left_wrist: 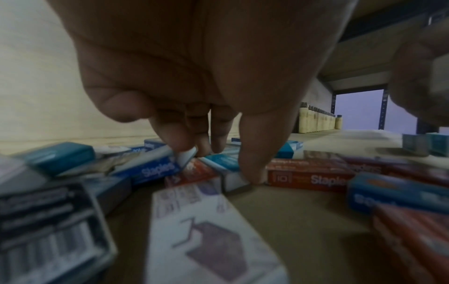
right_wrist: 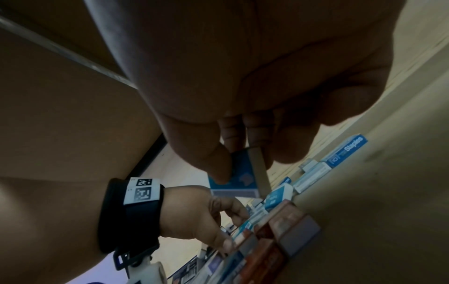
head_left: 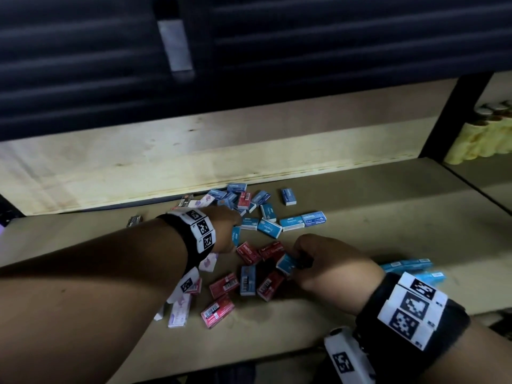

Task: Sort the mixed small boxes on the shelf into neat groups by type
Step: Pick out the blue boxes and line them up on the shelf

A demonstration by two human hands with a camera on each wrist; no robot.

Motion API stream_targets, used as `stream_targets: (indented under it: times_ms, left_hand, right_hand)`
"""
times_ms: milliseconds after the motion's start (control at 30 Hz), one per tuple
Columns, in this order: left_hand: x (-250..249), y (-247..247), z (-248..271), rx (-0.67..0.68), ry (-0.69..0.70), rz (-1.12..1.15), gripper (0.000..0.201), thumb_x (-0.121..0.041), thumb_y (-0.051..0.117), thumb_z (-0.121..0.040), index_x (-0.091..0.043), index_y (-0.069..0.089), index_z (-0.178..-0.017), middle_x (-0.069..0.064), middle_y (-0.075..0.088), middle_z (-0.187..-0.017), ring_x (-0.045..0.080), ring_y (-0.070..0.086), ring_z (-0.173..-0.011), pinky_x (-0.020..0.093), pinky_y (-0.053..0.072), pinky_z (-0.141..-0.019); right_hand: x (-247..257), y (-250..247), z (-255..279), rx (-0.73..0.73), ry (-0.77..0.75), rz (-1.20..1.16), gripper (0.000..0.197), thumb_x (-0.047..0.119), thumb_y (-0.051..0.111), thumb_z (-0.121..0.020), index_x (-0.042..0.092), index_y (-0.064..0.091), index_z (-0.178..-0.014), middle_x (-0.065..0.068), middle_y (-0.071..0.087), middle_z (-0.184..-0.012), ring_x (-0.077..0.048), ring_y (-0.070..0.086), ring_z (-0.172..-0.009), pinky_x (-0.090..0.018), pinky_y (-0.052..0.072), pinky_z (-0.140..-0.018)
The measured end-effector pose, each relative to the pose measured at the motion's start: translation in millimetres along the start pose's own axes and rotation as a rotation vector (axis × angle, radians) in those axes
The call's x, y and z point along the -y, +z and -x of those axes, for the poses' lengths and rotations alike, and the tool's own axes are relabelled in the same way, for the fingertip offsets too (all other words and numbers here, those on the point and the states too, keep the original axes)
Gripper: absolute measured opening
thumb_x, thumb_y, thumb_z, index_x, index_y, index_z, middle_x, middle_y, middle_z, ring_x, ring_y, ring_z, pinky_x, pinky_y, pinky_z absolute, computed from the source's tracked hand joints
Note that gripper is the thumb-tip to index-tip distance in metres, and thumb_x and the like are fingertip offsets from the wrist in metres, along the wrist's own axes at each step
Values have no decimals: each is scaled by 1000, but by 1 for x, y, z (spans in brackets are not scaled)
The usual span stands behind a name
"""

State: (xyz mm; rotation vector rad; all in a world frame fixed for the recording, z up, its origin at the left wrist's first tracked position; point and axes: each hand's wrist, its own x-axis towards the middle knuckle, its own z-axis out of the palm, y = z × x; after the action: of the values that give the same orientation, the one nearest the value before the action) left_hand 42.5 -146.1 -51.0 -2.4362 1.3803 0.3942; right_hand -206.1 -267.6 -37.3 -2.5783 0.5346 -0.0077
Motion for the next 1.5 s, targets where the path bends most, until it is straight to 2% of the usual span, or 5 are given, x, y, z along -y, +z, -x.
stream_targets:
  times_ms: [667, 833, 1133, 1333, 1500]
  left_hand:
    - [-7, -2, 9, -2, -43, 10, 47, -41, 71, -72, -22, 60, -113, 4, 59, -105, 23, 61, -88, 36, 56, -79]
    - [-9, 2, 15, -99, -56, 11, 30, -37, 73, -68, -20, 60, -89, -1, 60, -87, 14, 59, -69, 25, 49, -54]
    - [-6, 1, 39, -321, -243, 476, 52, -71, 53, -53, -47, 40, -98, -18, 58, -79, -2, 55, -66, 19, 39, -52]
    - [-35, 16, 55, -309, -211, 660, 75, -89, 31, -71, -26, 62, -98, -9, 62, -89, 12, 62, -83, 27, 40, -65]
    - [-72, 5, 65, -315, -82, 750, 43, -55, 41, -99, -18, 56, -82, 0, 56, -68, 19, 58, -69, 32, 41, -63]
  right_hand:
    - [-5, 7, 1, 28, -30, -5, 13, 50, 60, -69, 46, 50, -77, 18, 56, -80, -6, 58, -81, -12, 34, -59]
    - [-5, 5, 2, 0, -23, -6, 15, 48, 63, -73, 44, 51, -80, 18, 56, -79, -4, 56, -78, -10, 33, -58]
    - [-19, -5, 4, -66, 23, -16, 16, 45, 66, -71, 40, 52, -79, 15, 58, -74, 6, 51, -65, -11, 33, -53]
    - [-26, -19, 7, -169, 41, -83, 19, 41, 71, -73, 36, 55, -83, 11, 62, -73, 0, 55, -65, -20, 42, -57]
    - [-36, -38, 16, -219, 74, -92, 18, 38, 71, -70, 34, 57, -81, 14, 64, -73, 2, 56, -66, -18, 41, -53]
